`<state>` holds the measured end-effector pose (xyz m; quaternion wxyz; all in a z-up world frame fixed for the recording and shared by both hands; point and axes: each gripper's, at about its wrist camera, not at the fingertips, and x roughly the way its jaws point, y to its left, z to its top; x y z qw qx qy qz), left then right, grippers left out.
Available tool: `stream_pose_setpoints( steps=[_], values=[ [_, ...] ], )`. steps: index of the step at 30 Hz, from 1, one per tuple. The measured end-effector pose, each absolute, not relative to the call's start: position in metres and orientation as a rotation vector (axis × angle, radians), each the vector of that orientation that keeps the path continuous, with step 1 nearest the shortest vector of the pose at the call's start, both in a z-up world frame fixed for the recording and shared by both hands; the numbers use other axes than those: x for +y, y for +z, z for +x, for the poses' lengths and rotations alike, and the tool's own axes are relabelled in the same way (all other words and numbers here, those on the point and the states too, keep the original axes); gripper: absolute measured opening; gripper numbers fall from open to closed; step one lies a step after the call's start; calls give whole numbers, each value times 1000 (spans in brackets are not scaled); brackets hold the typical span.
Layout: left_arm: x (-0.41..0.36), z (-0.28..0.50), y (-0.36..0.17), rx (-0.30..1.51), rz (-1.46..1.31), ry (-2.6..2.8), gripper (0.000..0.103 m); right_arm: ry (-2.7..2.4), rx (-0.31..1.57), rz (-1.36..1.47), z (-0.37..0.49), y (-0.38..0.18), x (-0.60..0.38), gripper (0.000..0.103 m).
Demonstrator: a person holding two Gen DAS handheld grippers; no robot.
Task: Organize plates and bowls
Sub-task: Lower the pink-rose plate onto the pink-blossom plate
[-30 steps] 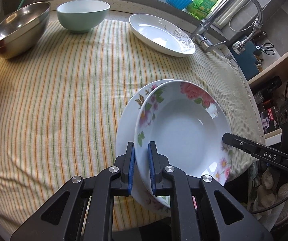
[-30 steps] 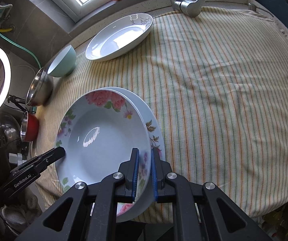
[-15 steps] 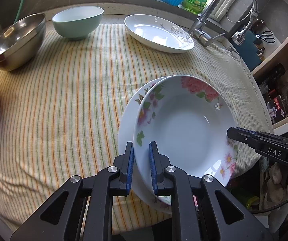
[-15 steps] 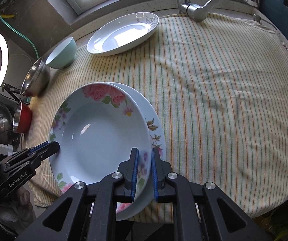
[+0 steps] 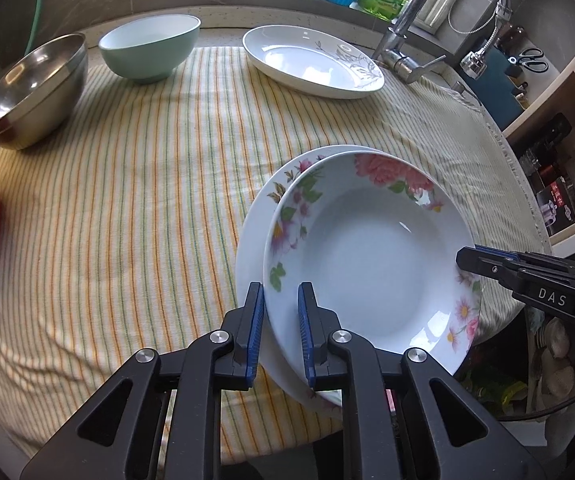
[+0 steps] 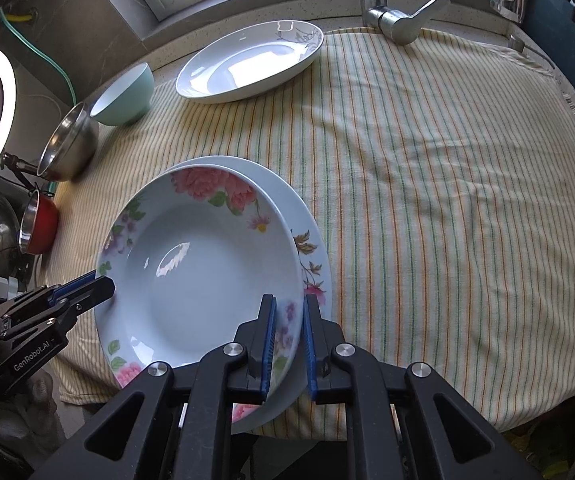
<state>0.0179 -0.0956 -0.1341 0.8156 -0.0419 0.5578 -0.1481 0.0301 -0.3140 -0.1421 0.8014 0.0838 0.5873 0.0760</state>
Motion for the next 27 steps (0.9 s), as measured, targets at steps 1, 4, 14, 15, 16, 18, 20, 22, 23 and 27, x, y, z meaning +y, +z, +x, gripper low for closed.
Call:
stream_pose_setpoints(
  steps=[1,4,14,15,16,18,20,22,23,27],
  values=[
    [-95,18,-134,1190,-92,-315,14,162,1258,178,30,-142,-314,12],
    [-96,19,-134,1187,-92,-312,14,156,1253,171,31,-142,-312,12],
    [-95,19,-134,1190,-102,-317,14,154,1251,147,32,-141,-310,13],
    [-94,19,-134,1191,-105,-319,14,153,1251,149,33,-141,-310,13],
    [-94,19,-134,1191,-105,-320,14,153,1251,149,33,-141,-311,13],
    [-94,19,-134,1190,-104,-322,14,151,1251,150,33,-141,-311,13],
    [-94,19,-134,1191,-106,-322,14,149,1252,145,33,-141,-310,13],
    [-93,18,-134,1193,-109,-324,14,148,1250,147,33,-140,-310,13],
    [-93,19,-134,1194,-112,-325,14,146,1247,149,33,-140,-310,13],
    [-92,19,-134,1198,-119,-330,14,136,1241,153,33,-137,-313,13]
  ],
)
